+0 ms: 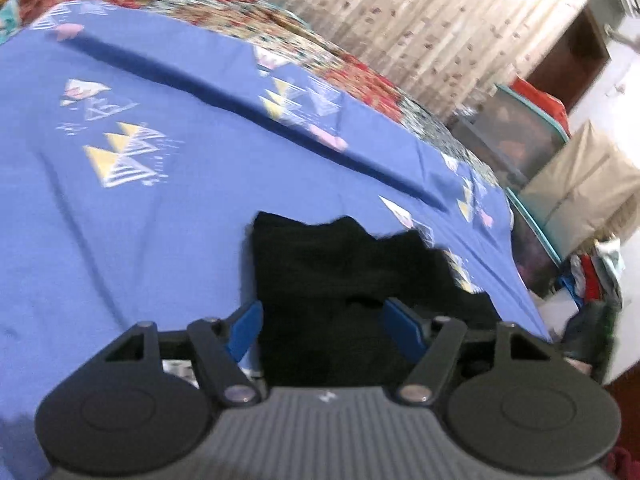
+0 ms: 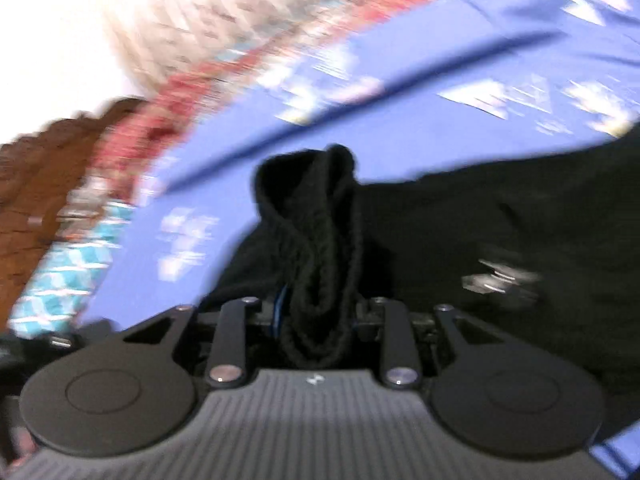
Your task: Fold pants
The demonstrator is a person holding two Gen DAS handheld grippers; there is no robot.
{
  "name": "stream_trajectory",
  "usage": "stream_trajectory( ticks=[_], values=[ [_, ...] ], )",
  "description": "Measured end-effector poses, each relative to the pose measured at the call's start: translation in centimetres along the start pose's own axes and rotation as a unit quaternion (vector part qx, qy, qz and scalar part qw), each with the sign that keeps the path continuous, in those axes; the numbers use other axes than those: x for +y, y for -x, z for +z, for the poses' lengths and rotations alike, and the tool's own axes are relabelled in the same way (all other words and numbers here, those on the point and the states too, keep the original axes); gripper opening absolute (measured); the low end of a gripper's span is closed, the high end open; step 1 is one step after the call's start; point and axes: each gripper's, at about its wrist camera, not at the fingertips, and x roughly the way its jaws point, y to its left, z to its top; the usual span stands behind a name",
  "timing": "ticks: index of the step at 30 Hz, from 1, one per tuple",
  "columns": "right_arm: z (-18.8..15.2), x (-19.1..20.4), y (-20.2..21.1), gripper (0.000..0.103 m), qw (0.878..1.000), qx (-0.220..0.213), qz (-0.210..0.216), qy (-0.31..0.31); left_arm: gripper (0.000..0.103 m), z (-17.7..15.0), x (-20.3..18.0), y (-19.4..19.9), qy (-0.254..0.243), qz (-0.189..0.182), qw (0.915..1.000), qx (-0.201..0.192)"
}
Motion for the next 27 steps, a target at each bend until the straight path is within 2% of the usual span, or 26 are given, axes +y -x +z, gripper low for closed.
stream_trajectory(
  ticks=[1,2,3,4,8,10,12,14,16,18,23,26,27],
  values=[
    [-0.2,-0.5,-0.6,0.04,1.0,0.012,-0.02,-0.002,0.064,-0.1,-0.8,-0.9,-0.011,-0.003,0.9999,0.007],
    [-0.6,-1.0,-1.0,0.048,0.999,0.019,-0.04,0.0,0.062,-0.1,-1.4,-1.7,-0.019,-0.004,0.9997,0.016],
    [-0.8,-1.1,-0.8,0.057,0.999,0.011,-0.053,-0.002,0.056,-0.2,-1.9,-2.6,-0.026,-0.007,0.9993,0.026],
    [-0.9,-1.2,0.0,0.06,0.998,-0.002,-0.059,-0.007,0.05,-0.3,-2.4,-3.1,-0.03,-0.012,0.999,0.032],
    [0.0,-0.5,3.0,0.059,0.995,-0.077,-0.056,0.005,0.033,-0.8,-4.0,-4.6,-0.052,-0.042,0.9966,0.049],
    [0.2,0.2,3.5,0.053,0.995,-0.095,-0.04,0.015,0.024,-1.2,-4.5,-5.2,-0.064,-0.05,0.9948,0.061],
    [0.4,0.4,3.3,0.039,0.996,-0.081,-0.009,0.022,0.023,-1.9,-4.8,-5.8,-0.073,-0.051,0.9931,0.076],
    [-0.1,0.3,2.5,0.034,0.998,-0.055,0.01,0.026,0.023,-2.6,-4.9,-6.5,-0.083,-0.039,0.9914,0.094],
    [-0.9,-0.1,0.5,0.034,1.0,-0.011,0.009,0.02,0.022,-3.4,-4.8,-7.4,-0.099,-0.008,0.9876,0.122],
    [-1.6,-0.7,-1.3,0.029,0.999,0.031,-0.013,0.006,0.016,-4.2,-4.5,-8.2,-0.116,0.024,0.9821,0.146],
    [-1.3,-0.9,-2.1,0.031,1.0,0.029,-0.01,0.004,0.017,-4.1,-4.2,-8.0,-0.099,0.018,0.9839,0.147],
    [-1.3,-1.8,0.4,0.033,1.0,0.022,0.016,-0.008,0.019,-3.1,-4.7,-7.2,-0.088,0.006,0.9848,0.15],
    [-1.1,-2.2,1.8,0.038,0.999,0.012,0.025,-0.015,0.023,-2.8,-4.9,-6.8,-0.086,0.0,0.9856,0.145]
  ],
)
